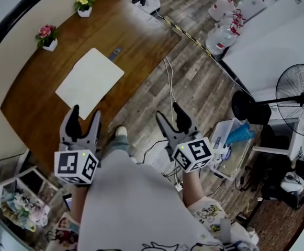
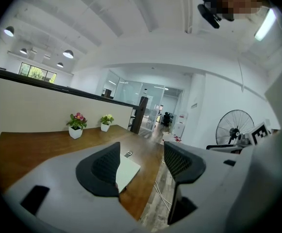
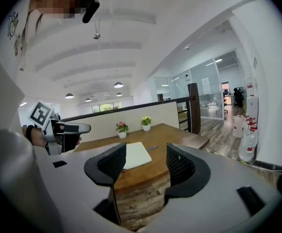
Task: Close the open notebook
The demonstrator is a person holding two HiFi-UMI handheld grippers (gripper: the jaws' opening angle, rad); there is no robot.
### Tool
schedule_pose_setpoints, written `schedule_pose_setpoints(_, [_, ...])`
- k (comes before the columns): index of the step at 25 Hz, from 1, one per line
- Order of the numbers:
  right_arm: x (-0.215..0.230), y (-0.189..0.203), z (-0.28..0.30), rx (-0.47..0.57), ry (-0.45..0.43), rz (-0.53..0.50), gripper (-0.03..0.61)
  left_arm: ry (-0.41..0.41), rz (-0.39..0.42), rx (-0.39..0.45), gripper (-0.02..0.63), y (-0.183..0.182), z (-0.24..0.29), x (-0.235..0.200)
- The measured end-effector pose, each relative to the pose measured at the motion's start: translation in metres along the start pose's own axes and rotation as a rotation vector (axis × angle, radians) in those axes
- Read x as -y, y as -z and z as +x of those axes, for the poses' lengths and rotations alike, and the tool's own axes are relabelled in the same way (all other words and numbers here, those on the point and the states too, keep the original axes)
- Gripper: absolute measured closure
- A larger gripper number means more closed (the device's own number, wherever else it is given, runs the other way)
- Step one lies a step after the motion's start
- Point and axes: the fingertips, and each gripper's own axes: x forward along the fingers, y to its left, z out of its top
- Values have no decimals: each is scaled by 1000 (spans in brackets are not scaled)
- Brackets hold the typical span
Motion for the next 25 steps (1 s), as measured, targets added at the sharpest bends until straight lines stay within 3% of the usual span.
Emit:
schedule_pose_setpoints(15, [-22, -25, 81, -71, -130, -41, 308, -146, -75, 21, 302, -15, 6, -71])
schedule_pose_setpoints(25, [-28, -36, 161, -139, -350, -94, 290, -380, -156, 68, 276, -17, -6, -109])
